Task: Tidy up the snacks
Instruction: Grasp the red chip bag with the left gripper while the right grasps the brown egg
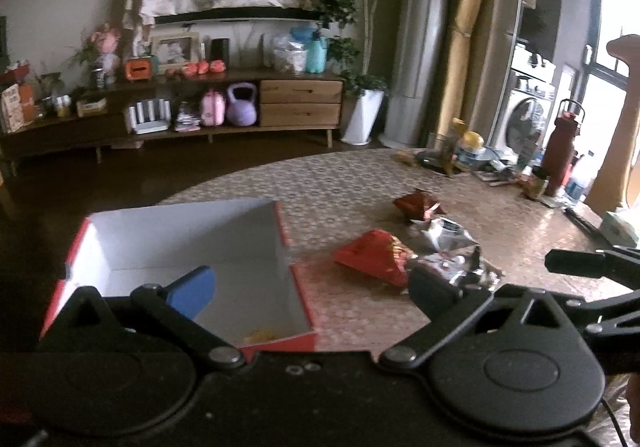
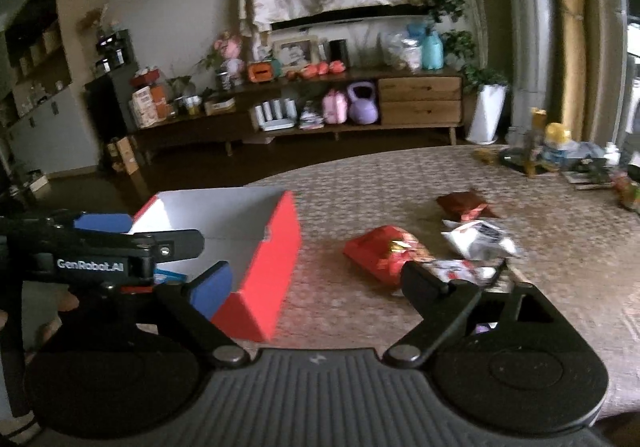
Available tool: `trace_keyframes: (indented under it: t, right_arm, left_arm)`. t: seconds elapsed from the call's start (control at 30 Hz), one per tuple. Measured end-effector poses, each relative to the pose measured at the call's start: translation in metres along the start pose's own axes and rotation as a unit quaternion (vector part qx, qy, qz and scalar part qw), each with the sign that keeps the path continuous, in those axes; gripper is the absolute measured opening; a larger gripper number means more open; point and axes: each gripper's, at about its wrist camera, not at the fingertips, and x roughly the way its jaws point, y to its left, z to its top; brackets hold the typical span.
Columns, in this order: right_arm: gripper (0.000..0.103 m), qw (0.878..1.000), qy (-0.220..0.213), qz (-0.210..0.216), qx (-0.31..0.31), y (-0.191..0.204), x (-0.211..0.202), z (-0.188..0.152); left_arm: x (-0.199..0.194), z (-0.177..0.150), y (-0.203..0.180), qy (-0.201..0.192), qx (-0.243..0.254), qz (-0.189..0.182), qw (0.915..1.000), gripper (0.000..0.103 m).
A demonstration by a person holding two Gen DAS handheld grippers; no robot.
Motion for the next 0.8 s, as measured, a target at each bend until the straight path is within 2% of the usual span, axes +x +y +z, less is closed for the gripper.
trace_keyframes:
  t: [0.23, 0.43, 0.8]
  right_arm:
    - [0.092, 0.999, 0.005, -0.026, 0.033, -0.056, -0.008, -0.017]
    - [0.092, 0.997, 0.016, -0.063, 0.039, -0.090, -0.006, -0.035]
    - [0.092, 0.990, 0.057, -0.110, 0.069, -0.151, 0.021, -0.057]
  left_arm:
    - [0.019, -0.007, -0.033, 0.010, 0.009, -0.024, 0.9996, 0.103]
    - [0.045, -0.005, -0.048, 0.027, -0.001, -0.027, 0.9992, 0.103]
    - [0.107, 0.022, -0.074, 0.063, 0.016, -0.031, 0.9974, 0.103]
